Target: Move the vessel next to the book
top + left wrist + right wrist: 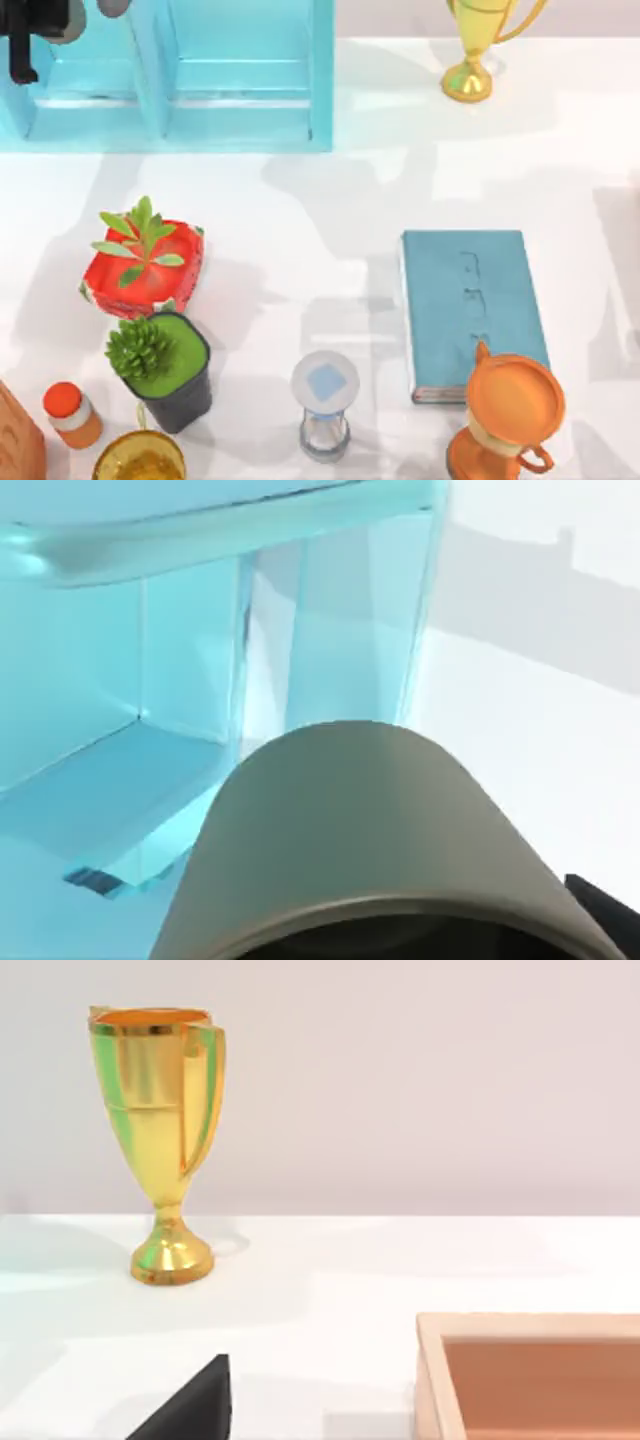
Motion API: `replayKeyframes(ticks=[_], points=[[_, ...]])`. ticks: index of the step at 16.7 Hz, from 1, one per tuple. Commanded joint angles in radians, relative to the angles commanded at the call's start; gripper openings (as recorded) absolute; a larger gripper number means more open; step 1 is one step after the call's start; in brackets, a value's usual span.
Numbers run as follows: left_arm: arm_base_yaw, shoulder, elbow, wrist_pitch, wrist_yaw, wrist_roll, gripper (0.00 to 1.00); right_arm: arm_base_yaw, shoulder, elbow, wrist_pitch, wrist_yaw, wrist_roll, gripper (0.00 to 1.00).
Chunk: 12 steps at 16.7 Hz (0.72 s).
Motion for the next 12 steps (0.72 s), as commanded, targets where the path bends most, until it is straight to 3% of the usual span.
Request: replayKeyframes(ticks=[6, 12], points=[[-0.373, 0.129, 0.328, -0.126, -0.012, -0.665, 0.0, 0.0, 0.0, 0.0, 0.0, 0.0, 0.0, 1.0], [-0.562, 0.332, 0.588, -0.288, 0.018, -1.331, 0.0, 0.0, 0.0, 0.0, 0.0, 0.0, 0.0, 1.0]])
